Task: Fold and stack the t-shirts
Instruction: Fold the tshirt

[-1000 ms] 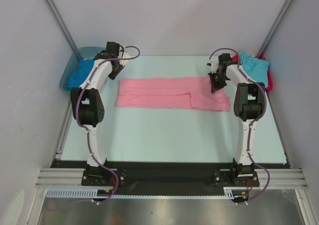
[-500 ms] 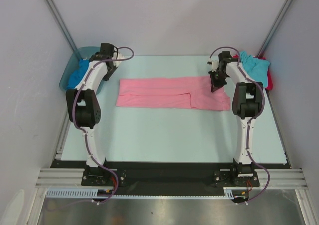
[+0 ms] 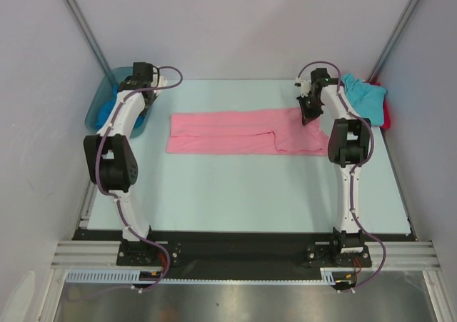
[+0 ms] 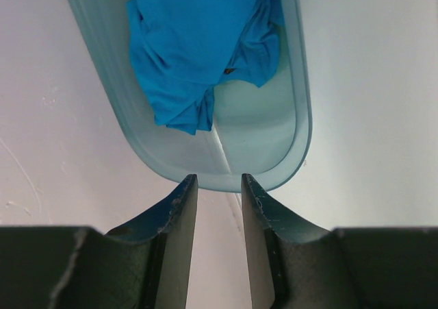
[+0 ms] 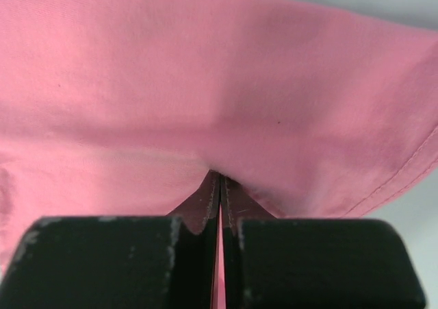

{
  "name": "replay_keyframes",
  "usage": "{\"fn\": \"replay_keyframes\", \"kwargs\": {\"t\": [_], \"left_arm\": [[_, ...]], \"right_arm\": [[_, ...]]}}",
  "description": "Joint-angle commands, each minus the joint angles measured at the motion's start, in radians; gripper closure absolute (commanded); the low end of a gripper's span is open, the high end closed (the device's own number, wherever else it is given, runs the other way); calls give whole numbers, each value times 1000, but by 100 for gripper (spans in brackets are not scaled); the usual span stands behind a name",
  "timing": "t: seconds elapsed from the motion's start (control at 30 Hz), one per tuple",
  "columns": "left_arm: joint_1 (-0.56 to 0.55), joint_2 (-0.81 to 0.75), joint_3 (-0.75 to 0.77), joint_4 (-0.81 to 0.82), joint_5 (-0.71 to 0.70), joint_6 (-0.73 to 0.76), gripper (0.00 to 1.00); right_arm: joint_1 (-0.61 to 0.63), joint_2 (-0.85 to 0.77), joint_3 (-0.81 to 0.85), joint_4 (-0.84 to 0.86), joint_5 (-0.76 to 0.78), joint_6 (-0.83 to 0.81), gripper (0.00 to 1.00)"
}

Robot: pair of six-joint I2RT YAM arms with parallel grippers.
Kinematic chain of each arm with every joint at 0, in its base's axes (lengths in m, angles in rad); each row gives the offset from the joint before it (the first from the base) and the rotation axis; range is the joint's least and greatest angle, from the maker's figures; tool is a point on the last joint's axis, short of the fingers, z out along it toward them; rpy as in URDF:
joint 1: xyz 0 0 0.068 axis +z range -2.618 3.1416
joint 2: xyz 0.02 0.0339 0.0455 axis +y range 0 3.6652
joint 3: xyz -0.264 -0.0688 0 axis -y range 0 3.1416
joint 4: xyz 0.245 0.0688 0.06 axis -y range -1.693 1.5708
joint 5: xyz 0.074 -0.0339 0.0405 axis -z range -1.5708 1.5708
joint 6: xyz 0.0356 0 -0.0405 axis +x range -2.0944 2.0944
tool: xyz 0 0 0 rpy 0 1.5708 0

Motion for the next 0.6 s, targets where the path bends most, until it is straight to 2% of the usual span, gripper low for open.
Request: {"fn": "replay_keyframes", "kwargs": {"t": [0.0, 0.23, 0.33, 0.37, 0.47, 0.57], "left_arm": [[14, -84, -30, 33, -38, 28, 63], [14, -107, -36, 31, -36, 20, 63], [14, -107, -35, 36, -30, 16, 63], [14, -104, -32, 34, -27, 17, 62], [14, -96, -23, 34, -21, 14, 63], [14, -86, -7, 33, -13, 8, 63]], "right_arm": [[11, 75, 0, 107, 68, -50, 100], [12, -31, -183, 145, 39, -53, 99], [14, -79, -247, 144, 41, -64, 88], [12, -91, -261, 147, 42, -70, 80], [18, -142, -321, 151, 56, -82, 71], [23, -188, -376, 159, 76, -87, 66]]}}
